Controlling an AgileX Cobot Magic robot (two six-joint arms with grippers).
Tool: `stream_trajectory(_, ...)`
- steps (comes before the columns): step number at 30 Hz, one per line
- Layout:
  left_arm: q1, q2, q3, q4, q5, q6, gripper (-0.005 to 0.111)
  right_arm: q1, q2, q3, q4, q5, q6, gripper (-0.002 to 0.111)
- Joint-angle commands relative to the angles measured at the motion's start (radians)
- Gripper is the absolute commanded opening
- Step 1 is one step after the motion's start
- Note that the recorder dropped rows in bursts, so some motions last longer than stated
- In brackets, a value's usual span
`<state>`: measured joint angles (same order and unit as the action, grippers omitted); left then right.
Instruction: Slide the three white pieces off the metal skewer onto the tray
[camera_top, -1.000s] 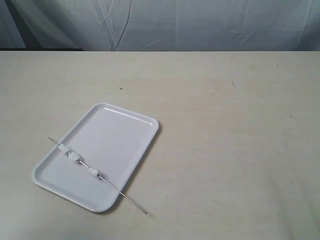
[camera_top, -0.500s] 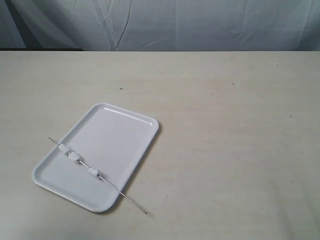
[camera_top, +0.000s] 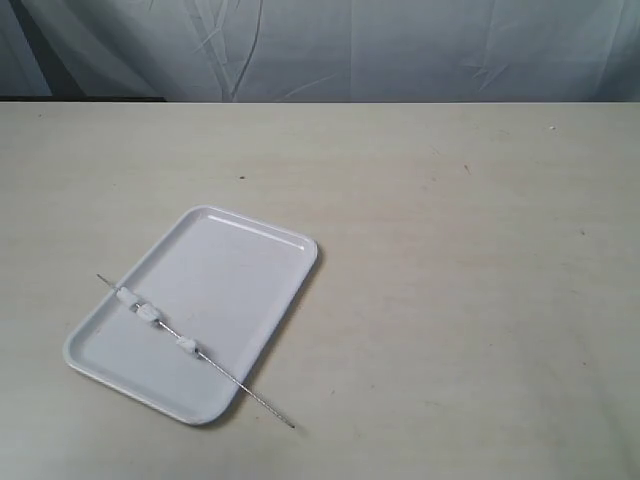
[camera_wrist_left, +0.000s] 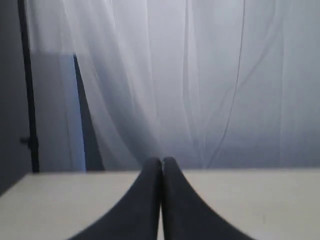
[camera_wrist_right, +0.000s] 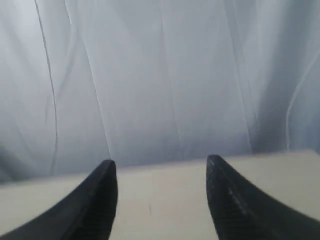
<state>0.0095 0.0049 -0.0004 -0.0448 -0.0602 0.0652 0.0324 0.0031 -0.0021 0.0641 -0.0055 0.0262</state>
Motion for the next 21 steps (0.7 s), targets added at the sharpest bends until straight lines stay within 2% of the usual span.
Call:
stream_trajectory(1,-0.002,-0.005,0.0,-0.073,-0.32,-0.005,0.0,0.001,-0.003,0.002,0.08,-0.389,0.001,0.051)
stream_trajectory(4,-0.002,-0.005,0.0,-0.071,-0.469,-0.005,0.0,0.001,-0.003,0.002,0.08,-0.555,0.001,0.051)
stream_trajectory(6,-0.002,-0.005,0.0,-0.059,-0.652,-0.005,0.0,0.001,-0.003,0.002,0.082,-0.717,0.001,0.051)
stream_trajectory(8,-0.002,-0.005,0.0,-0.059,-0.741,-0.005,0.0,0.001,-0.003,0.002,0.082,-0.78,0.001,0.051)
stream_trajectory(11,-0.002,-0.005,0.0,-0.052,-0.716,-0.005,0.0,0.001,-0.003,0.002,0.084,-0.802,0.001,0.051)
stream_trajectory(14,-0.002,-0.005,0.0,-0.05,-0.69,-0.005,0.0,0.001,-0.003,0.002,0.102,-0.724,0.001,0.051)
stream_trajectory(18,-0.002,-0.005,0.0,-0.054,-0.666,-0.278,0.0,0.001,-0.003,0.002,0.116,-0.708,0.001,0.051)
stream_trajectory(21,-0.002,-0.005,0.0,-0.051,-0.646,-0.291,0.0,0.001,-0.003,0.002,0.116,-0.701,0.003,0.051)
